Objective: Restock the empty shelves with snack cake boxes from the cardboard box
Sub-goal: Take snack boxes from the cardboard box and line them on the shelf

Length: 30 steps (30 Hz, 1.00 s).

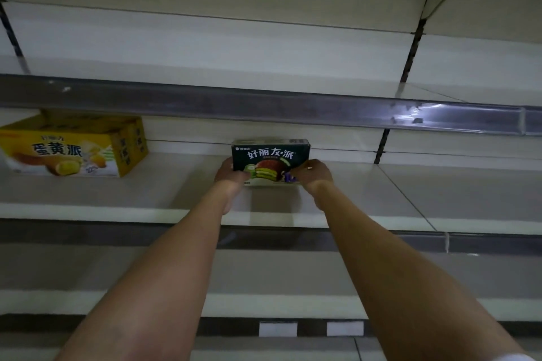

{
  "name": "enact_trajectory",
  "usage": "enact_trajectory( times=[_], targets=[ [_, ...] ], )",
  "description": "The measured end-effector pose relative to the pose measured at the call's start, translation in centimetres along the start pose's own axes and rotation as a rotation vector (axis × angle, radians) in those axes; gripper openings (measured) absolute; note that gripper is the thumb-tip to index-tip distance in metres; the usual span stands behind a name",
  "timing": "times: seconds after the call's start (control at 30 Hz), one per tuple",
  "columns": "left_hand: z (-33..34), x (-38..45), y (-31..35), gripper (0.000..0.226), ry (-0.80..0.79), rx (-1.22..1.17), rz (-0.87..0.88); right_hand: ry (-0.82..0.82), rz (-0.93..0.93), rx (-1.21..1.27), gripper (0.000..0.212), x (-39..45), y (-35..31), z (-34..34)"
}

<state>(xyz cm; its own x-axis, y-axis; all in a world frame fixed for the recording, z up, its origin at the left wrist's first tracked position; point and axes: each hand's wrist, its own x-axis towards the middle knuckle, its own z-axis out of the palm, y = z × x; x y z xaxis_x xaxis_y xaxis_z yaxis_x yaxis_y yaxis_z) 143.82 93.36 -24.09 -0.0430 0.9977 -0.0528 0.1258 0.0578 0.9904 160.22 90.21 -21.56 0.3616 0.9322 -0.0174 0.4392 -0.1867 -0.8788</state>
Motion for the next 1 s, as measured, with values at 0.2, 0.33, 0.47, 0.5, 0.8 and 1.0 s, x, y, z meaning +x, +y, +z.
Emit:
enact_trajectory(
  times=[0.2,0.33,0.47,0.5,0.8,1.0],
  targets=[
    [0.4,2.8,-0.4,0.053,-0.056,-0.036,0.056,0.022,-0.035,0.046,0.032,2.5,0.2,1.3],
    [1.3,4.4,-0.7,0.053,-0.056,-0.070,0.045,0.032,-0.015,0.077,0.037,4.4,0.7,1.8],
    [2.5,6.1,-0.7,0.051,-0.052,-0.098,0.032,0.059,-0.005,0.097,0.037,6.1,1.1,1.4],
    [2.8,6.5,-0.6,0.051,-0.053,-0.100,0.028,0.067,-0.005,0.098,0.036,6.6,1.2,1.3],
    [4.9,8.7,-0.7,0.060,-0.064,-0.094,0.035,0.070,0.010,0.129,0.039,9.2,2.0,0.3],
    [5.5,9.4,-0.8,0.061,-0.043,-0.101,0.042,0.047,-0.004,0.133,0.044,10.0,2.1,0.3]
  ],
)
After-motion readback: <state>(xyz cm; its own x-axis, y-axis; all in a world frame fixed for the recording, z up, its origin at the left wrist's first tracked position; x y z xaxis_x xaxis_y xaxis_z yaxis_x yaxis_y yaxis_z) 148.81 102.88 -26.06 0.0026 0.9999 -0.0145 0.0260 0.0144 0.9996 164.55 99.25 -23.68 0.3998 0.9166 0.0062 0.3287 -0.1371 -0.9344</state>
